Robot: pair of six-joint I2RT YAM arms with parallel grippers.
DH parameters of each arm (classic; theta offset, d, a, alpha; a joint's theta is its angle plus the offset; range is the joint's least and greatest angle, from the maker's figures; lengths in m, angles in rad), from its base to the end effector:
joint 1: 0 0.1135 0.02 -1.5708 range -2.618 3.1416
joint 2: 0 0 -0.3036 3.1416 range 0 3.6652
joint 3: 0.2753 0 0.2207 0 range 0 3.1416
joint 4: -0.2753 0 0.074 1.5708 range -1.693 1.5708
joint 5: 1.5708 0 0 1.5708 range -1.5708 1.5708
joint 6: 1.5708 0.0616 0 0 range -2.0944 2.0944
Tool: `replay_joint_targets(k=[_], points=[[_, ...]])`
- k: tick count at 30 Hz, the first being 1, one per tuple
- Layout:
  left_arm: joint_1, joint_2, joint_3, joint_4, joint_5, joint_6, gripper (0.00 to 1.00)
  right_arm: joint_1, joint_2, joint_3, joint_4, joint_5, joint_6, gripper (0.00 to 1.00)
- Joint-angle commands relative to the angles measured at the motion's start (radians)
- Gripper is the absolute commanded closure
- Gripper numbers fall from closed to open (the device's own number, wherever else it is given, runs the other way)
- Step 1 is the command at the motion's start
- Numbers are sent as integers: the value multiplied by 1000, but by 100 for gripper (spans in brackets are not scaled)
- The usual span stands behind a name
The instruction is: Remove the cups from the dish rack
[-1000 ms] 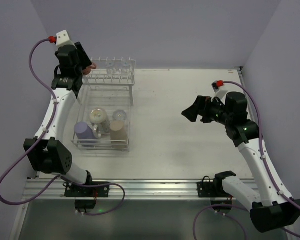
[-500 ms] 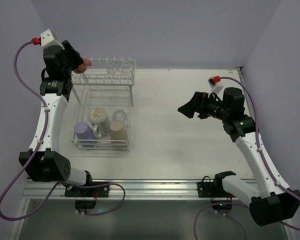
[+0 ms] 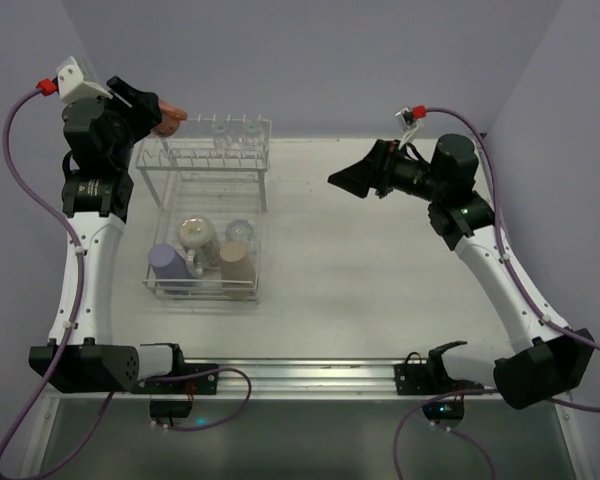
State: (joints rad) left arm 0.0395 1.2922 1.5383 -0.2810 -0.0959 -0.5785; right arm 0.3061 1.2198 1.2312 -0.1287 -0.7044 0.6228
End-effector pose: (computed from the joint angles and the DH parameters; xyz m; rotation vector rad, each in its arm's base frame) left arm 0.2627 0.0163 0.5106 -0.5622 1.5151 -0.3404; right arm 0.2239 0.1126 0.4468 -0.2871 1.8085 1.2651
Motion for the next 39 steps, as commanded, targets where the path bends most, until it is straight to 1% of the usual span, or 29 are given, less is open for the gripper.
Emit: replay_joint_targets(k=[1,2,3,4,6,10,13,16,19,20,23,28,34,38,39], points=[[10,-68,-27,63,88,-89,100,22,75,66,303,-115,206,4],[10,-82,-32,66,91,-105,100,30,98,82,337,-122,231,5],[10,-88,-44,69,129,-115,100,37,145,99,387,-138,254,5],[10,-97,-55,78,143,-122,100,51,173,141,406,-145,306,6],[8,-125,-84,106,179,-142,100,68,251,188,457,-161,354,7],[10,-169,-132,140,237,-168,100,108,374,325,482,-159,445,8],[10,-198,-164,170,278,-185,100,126,463,401,515,-159,552,9],[10,-226,-193,227,330,-219,100,137,541,448,598,-165,656,11],[8,-243,-221,261,381,-241,100,157,587,493,644,-162,718,12],[8,-254,-231,304,389,-257,100,165,607,502,646,-149,724,12],[10,-267,-267,333,418,-274,100,189,645,547,644,-136,738,13],[10,-297,-336,379,459,-316,100,209,725,625,724,-145,816,16],[8,-307,-365,424,492,-365,100,235,817,731,719,-145,825,19],[8,-317,-368,437,499,-377,100,240,845,729,751,-141,845,22],[10,-318,-368,437,505,-380,100,241,856,720,799,-142,876,23]])
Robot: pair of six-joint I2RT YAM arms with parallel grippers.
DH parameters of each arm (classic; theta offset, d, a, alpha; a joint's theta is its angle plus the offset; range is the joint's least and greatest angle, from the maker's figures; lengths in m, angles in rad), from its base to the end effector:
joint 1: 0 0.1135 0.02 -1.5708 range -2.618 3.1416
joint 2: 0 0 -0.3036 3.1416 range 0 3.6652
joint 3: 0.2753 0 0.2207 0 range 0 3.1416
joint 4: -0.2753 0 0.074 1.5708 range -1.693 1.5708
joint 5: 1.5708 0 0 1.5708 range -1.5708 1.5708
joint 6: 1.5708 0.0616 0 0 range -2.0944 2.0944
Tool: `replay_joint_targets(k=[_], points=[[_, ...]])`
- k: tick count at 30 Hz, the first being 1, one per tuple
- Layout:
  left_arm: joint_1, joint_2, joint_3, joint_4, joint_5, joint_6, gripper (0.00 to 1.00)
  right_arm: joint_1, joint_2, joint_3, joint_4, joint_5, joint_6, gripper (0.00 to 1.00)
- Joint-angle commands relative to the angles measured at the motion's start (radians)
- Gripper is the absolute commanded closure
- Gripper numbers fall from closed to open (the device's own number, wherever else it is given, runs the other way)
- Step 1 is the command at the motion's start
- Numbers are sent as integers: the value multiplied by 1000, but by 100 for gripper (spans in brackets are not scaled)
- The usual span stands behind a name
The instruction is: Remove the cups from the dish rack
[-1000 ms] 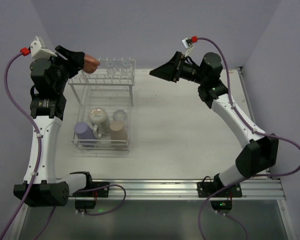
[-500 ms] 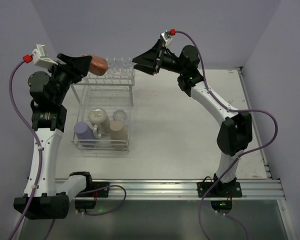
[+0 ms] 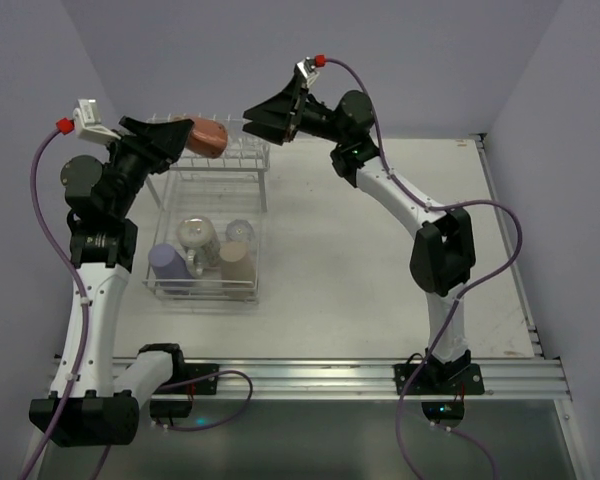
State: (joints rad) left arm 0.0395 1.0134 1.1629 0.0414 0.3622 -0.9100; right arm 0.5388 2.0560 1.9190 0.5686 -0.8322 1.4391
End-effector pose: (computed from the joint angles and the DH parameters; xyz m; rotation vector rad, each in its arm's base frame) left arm 0.1904 -0.0143 0.4871 -0.3710 1.4152 -0.9669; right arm 0.3930 0.2880 0.4608 -0.2512 1.6199 2.0878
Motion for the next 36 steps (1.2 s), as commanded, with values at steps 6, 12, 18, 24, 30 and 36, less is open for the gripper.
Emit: replay_joint_targets(k=[6,12,18,24,30,36], points=[[8,-39,-5,133,58,-69,100,24,52,21,279,-41,145,29],[10,-38,-26,163,69,-93,100,39,108,93,398,-82,245,30],[8,-35,-52,207,89,-124,100,56,153,137,460,-111,302,30],[8,-35,-62,225,96,-128,100,61,193,149,574,-108,397,33],[8,-30,-75,252,110,-144,100,70,199,153,629,-107,432,35],[8,-32,-108,276,121,-159,100,78,246,241,642,-94,471,41]])
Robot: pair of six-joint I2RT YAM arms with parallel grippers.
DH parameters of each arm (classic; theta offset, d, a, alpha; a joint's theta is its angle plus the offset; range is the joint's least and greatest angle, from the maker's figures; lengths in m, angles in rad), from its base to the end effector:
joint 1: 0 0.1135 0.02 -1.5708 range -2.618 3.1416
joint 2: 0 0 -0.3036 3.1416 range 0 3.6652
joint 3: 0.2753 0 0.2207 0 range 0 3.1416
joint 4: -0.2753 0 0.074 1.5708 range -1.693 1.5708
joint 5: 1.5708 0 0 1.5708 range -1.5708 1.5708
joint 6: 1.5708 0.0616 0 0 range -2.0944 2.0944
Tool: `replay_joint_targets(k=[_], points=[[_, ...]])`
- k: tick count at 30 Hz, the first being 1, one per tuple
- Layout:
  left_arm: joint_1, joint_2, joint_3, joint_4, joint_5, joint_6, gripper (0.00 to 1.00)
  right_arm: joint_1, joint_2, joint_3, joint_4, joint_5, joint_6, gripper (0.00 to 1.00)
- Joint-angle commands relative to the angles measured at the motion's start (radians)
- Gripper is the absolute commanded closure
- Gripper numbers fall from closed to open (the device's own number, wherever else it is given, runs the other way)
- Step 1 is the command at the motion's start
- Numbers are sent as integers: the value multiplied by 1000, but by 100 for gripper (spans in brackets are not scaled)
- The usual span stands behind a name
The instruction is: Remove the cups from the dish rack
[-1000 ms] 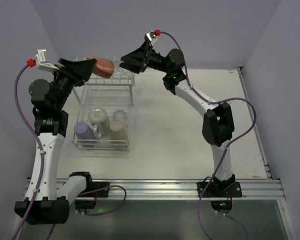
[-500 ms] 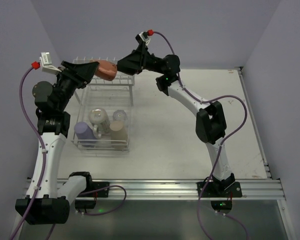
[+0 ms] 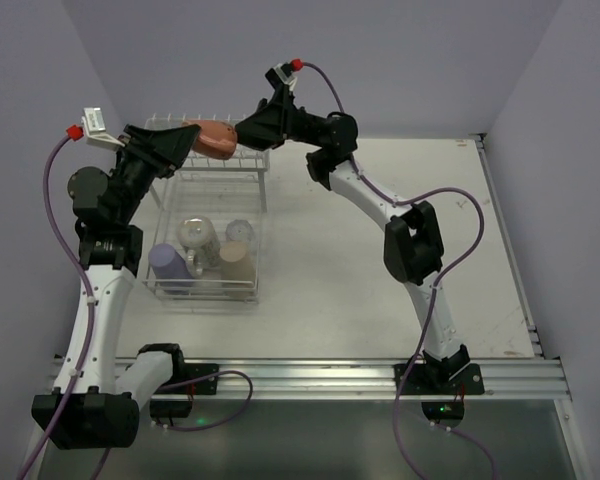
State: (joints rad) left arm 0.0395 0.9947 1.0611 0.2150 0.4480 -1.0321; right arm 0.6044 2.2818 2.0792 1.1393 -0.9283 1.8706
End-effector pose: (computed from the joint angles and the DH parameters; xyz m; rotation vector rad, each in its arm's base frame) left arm 0.1879 -0.0193 0.4780 -0.3366 1.3660 -1.1224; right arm 0.3866 0.3270 0.4489 -0.5124 1.3717 2.4432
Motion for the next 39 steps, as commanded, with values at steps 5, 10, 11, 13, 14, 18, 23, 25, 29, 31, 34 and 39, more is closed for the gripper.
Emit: replay_joint_targets(k=[5,10,11,13,14,18,23,25,29,31,34,39], points=[[8,-2,-18,122,49,-48,100,20,53,117,91,8,73,49],[10,-1,-33,141,61,-60,100,26,59,124,91,12,81,73],[8,-1,-36,153,70,-69,100,26,62,137,89,14,88,81],[8,7,-49,176,87,-83,100,26,82,165,86,13,94,100],[10,9,-53,194,104,-91,100,26,88,185,79,13,99,100],[10,10,-49,205,133,-98,54,24,79,160,94,8,107,100],[10,4,-3,146,153,-18,20,12,35,71,97,-4,75,100],[8,-1,39,100,140,26,2,3,28,67,94,-15,73,100],[25,2,99,40,123,96,0,-15,-8,13,94,-27,56,100],[36,7,138,11,107,109,0,-28,-27,-23,93,-41,41,100],[40,21,197,-64,49,170,0,-51,-70,-79,79,-63,10,100],[42,93,322,-293,-46,372,0,-136,-247,-250,-45,-104,-131,100]])
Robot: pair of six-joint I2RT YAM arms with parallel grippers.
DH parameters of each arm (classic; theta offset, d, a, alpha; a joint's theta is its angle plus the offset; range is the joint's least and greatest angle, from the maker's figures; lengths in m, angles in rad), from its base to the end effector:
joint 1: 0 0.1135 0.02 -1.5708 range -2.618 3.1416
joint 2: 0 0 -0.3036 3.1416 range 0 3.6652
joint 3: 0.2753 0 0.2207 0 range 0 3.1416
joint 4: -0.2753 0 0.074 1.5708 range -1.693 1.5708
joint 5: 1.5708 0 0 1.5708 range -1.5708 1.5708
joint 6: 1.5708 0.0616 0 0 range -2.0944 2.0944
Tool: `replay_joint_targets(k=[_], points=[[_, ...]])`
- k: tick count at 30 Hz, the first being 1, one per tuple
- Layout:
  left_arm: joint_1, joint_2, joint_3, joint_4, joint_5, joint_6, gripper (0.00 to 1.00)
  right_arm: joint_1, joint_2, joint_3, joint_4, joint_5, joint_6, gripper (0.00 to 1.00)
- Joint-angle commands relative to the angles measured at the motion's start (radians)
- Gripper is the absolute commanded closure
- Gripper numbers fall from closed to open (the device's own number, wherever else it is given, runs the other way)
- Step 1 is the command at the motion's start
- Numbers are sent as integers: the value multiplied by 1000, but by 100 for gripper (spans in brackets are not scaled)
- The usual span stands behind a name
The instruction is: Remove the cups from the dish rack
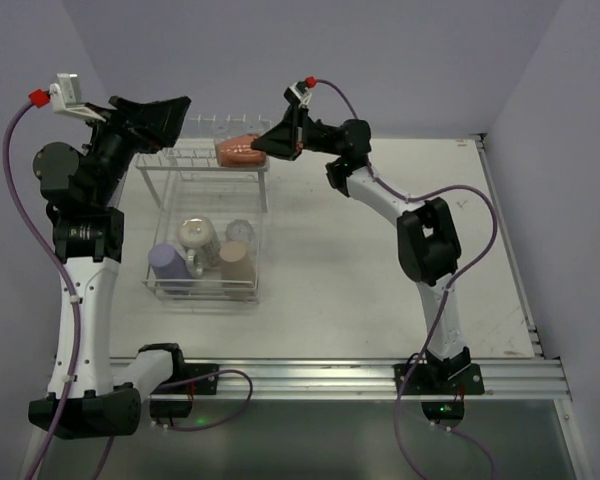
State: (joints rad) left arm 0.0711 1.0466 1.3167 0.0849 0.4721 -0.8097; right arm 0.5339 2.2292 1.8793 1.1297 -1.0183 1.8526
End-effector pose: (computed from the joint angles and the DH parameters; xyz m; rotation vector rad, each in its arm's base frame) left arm 0.1791 -0.0153 0.5356 -0.1407 1.3032 -0.9206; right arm 0.4050 0.3003 0.4120 -0.4361 1.5799 2.3876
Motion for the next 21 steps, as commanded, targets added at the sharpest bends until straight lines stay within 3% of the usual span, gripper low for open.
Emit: replay_joint_targets(k=[1,3,6,9,13,15,17,21], points=[[10,59,82,-187,-104,173,0,-83,-227,-96,-127,-37,-195,100],[10,118,134,-260,-139,230,1,-129,-329,-130,-282,-55,-323,100],[10,187,168,-293,-184,274,6,-190,-446,-129,-792,-28,-715,100],[7,263,188,-304,-217,331,10,-245,-497,-74,-1113,46,-927,100],[-22,335,240,-350,-300,400,12,-296,-507,21,-1540,275,-1167,100],[-59,377,272,-399,-392,429,13,-307,-487,96,-1757,467,-1272,100],[-105,395,306,-410,-429,463,12,-310,-458,129,-1873,704,-1326,100],[-152,426,337,-413,-510,492,12,-314,-413,141,-2085,984,-1421,100]])
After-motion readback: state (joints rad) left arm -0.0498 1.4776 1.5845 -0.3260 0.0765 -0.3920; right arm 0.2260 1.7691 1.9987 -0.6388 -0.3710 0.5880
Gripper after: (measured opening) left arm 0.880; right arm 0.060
